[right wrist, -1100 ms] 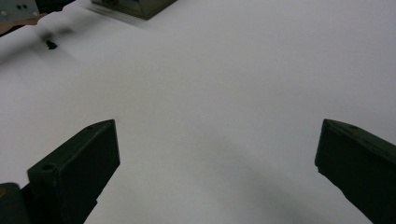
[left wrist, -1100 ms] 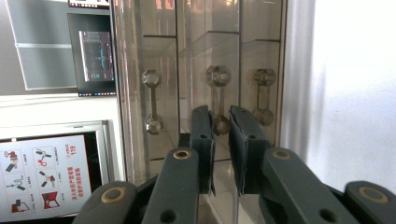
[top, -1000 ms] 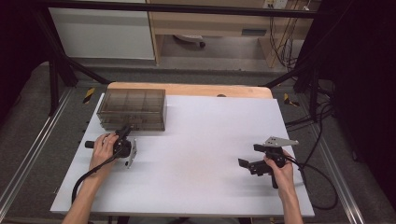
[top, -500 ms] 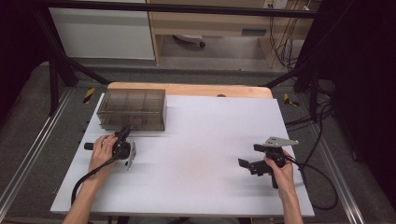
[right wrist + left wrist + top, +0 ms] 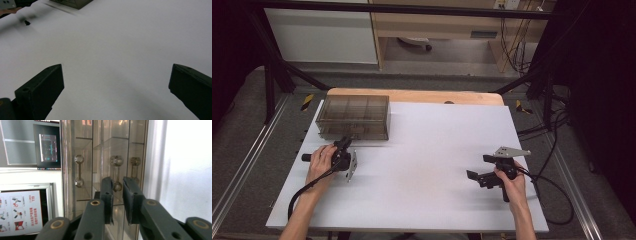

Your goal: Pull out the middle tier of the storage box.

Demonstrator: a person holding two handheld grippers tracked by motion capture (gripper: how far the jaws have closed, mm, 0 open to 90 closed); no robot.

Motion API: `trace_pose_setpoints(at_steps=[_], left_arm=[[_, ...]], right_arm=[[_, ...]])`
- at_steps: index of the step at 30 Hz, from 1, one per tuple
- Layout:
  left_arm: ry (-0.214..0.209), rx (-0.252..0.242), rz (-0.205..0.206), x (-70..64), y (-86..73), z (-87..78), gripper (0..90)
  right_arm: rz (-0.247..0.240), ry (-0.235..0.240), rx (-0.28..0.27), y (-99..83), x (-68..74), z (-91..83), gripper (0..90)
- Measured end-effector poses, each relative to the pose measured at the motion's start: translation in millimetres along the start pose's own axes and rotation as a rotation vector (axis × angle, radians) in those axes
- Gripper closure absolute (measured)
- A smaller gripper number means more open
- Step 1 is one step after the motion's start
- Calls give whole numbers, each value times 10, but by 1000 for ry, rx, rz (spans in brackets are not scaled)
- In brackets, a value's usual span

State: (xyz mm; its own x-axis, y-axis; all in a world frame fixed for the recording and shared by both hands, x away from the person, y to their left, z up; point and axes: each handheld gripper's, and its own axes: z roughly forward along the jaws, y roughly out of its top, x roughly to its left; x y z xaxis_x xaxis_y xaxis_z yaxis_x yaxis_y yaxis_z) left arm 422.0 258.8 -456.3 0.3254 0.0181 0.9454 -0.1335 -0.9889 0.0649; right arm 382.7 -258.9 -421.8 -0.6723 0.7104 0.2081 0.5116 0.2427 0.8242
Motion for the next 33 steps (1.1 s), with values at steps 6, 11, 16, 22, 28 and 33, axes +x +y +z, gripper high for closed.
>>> trace_pose_setpoints(at_steps=[6,11,16,22,28,33], left_arm=[[-5,-20,-18,40,13,-22,643],[-12,-6,-29,49,-9,34,468],[-22,10,-30,35,-33,99,444],[-20,29,-16,11,-53,169,454],[-2,33,15,-2,-50,212,520],[11,41,34,5,-46,212,556]], right_arm=[[3,0,4,-1,5,6,5],[2,0,4,-3,6,12,5],[-2,-2,5,-3,4,15,5],[-1,-2,6,-2,3,15,5],[-1,-1,4,-1,4,13,5],[0,-2,4,0,3,10,5]])
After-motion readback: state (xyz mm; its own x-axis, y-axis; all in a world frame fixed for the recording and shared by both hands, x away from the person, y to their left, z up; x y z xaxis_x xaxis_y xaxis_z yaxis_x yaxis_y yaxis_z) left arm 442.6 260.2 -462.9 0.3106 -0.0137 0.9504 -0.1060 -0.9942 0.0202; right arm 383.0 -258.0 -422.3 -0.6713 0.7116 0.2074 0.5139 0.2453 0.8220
